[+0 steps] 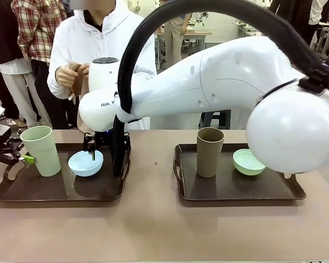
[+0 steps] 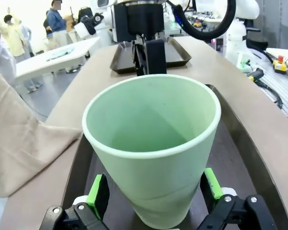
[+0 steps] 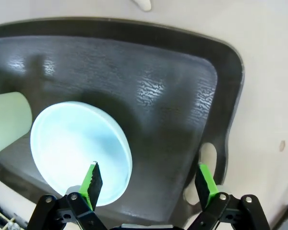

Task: Set up a tray with a mat and arrange the tableware.
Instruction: Pick up the Picnic Bowl and Reusable plastic cup from the Handle tray in front of the human's position and hold them in the air.

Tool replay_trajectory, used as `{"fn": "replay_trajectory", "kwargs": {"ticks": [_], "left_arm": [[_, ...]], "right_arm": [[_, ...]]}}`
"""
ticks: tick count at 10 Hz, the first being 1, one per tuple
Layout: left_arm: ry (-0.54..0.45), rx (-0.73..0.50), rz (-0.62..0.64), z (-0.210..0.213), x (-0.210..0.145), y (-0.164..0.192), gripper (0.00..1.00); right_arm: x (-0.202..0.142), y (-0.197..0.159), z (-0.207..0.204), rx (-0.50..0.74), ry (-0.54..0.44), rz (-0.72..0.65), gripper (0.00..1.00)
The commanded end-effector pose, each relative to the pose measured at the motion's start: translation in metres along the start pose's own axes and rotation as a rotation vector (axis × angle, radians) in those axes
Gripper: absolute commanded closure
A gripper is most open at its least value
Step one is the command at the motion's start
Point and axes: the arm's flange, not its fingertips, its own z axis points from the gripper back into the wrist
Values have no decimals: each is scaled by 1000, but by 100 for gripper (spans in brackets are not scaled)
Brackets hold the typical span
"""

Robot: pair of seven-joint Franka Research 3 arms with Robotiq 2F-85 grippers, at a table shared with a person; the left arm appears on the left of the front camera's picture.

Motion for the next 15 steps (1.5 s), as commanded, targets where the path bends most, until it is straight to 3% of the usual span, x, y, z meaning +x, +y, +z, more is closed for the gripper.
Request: {"fn": "replay_trajectory", "kwargs": {"ticks": [1,4,5,6,7,8,9,10,11,12,13,14,15], "left_arm": [[14,-9,-10,-2,-8,7,0],[2,-12,10,-8,-15,14,0],[-3,-2,3,-10,-17,13,45],[-12,0,-2,-7,-17,15,60],[-22,0,-1,-6,-18,14,100],[-30,-7,1,-6,-17,15,100],[-37,-11,5,-8,-19,14,100],[-40,-21,12,-8,-20,15,77],[-43,-21,12,-8,-21,14,78],[-48,-24,16,-6,-22,14,100],[-65,-30,12,-4,-24,13,78],[-92,-42,14,0,-25,13,100],[-121,-44,12,4,-28,12,100]], "right_arm": [[11,10,-4,-11,-25,6,0],[20,15,-13,-21,-25,25,0],[19,15,-15,-28,-19,41,29],[18,16,-14,-25,-22,40,57],[18,15,-14,-27,-20,39,86],[19,15,-14,-26,-20,36,100],[18,16,-14,-26,-16,38,100],[18,15,-13,-26,-15,39,100],[17,14,-14,-27,-13,41,96],[17,14,-14,-26,-13,39,100],[17,13,-14,-28,-14,42,100],[16,13,-14,-27,-15,42,100],[15,12,-14,-26,-17,40,100]]}}
